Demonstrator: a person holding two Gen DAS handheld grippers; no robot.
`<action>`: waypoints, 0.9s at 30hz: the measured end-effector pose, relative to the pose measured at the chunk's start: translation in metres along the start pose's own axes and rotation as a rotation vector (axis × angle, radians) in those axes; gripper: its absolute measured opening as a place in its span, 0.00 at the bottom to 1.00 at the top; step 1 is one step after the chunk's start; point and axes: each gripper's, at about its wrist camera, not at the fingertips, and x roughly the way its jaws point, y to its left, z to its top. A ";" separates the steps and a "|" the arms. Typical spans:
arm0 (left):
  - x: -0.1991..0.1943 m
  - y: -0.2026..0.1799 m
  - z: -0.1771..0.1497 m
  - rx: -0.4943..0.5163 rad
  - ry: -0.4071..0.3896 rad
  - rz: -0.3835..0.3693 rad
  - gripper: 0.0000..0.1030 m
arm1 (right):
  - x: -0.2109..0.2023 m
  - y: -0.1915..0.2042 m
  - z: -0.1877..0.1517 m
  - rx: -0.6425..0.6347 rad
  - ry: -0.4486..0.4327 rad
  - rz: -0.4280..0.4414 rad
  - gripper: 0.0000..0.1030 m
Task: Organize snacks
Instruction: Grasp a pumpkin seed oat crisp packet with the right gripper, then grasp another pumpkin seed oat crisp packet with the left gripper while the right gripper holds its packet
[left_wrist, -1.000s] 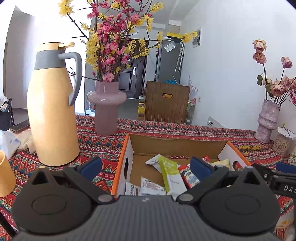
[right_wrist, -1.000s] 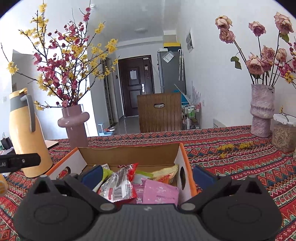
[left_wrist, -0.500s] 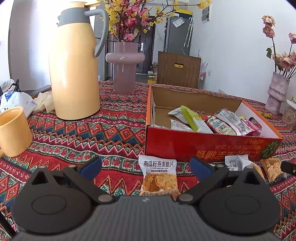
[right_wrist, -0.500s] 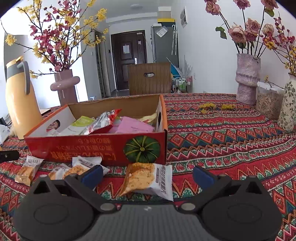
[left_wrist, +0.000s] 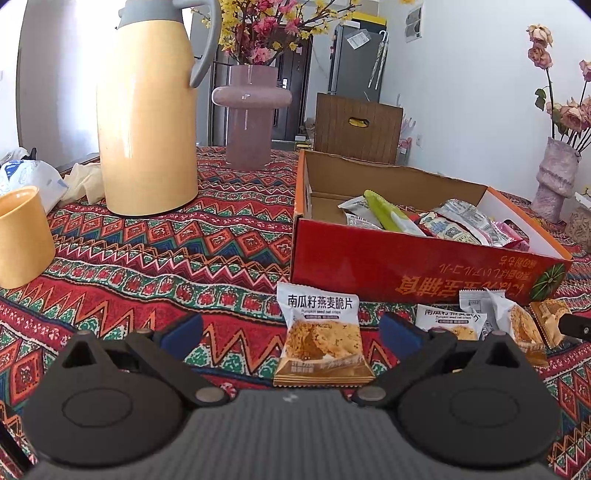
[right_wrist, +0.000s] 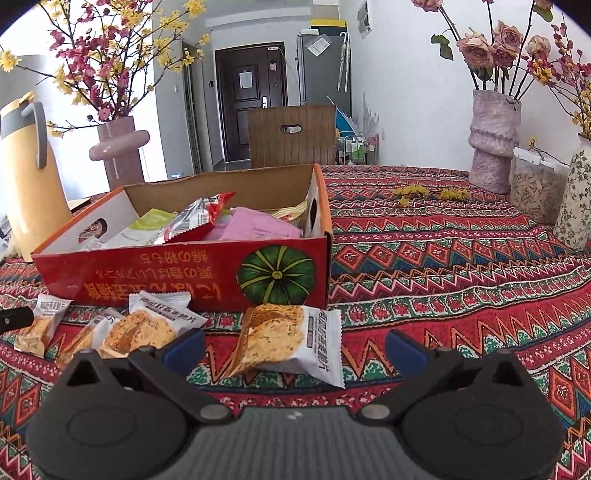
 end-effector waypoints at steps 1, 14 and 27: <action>0.000 0.000 0.000 -0.001 0.002 0.001 1.00 | 0.002 0.000 0.001 -0.002 0.004 -0.002 1.00; 0.002 0.001 0.000 -0.011 0.012 0.004 1.00 | 0.036 0.005 0.009 -0.019 0.103 -0.016 0.70; 0.004 0.002 0.000 -0.016 0.017 0.010 1.00 | 0.011 0.000 0.005 0.019 -0.051 -0.011 0.56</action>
